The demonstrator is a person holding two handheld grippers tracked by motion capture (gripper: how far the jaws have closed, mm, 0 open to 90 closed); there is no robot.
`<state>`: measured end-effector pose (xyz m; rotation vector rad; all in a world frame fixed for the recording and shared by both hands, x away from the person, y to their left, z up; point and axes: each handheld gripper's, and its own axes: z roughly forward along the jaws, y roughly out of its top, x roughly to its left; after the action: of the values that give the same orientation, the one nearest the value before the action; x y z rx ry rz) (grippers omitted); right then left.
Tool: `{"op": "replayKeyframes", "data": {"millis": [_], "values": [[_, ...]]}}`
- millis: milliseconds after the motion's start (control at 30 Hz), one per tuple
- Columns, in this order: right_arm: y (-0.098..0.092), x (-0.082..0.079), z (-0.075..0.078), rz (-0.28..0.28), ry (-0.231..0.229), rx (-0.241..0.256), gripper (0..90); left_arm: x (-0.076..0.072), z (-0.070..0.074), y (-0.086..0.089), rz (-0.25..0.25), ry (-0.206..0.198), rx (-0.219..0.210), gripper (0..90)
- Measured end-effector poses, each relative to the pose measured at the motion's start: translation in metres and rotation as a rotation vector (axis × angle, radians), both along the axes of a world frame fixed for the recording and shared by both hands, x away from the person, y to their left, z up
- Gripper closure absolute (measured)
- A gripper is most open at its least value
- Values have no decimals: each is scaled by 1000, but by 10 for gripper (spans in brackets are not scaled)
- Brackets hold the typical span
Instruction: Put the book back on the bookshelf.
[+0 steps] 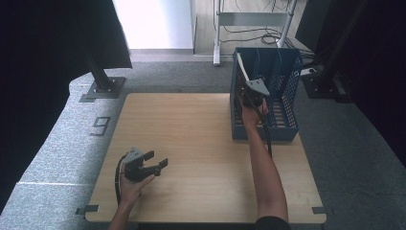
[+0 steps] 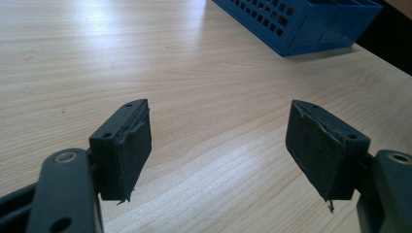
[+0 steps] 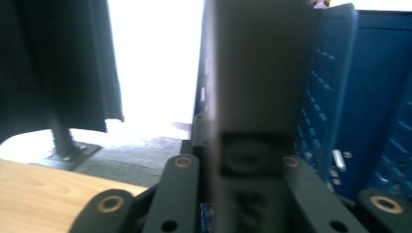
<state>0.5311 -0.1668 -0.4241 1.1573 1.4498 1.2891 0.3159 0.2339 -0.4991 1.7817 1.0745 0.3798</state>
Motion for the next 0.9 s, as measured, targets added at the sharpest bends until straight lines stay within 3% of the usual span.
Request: {"op": "replayKeyframes", "data": {"millis": [133,333,500,900], "values": [[0,-7,4,47,24,-21,670,-1,1,-3,-8,-3,1,245],[-1,-18,3,100,51,-52,645,-3,2,-4,-16,-8,3,245],[-3,-18,1,112,68,-34,673,-3,3,-4,-17,-11,3,245],[3,-9,2,107,62,-48,660,-2,4,-1,-9,-15,-4,245]]}}
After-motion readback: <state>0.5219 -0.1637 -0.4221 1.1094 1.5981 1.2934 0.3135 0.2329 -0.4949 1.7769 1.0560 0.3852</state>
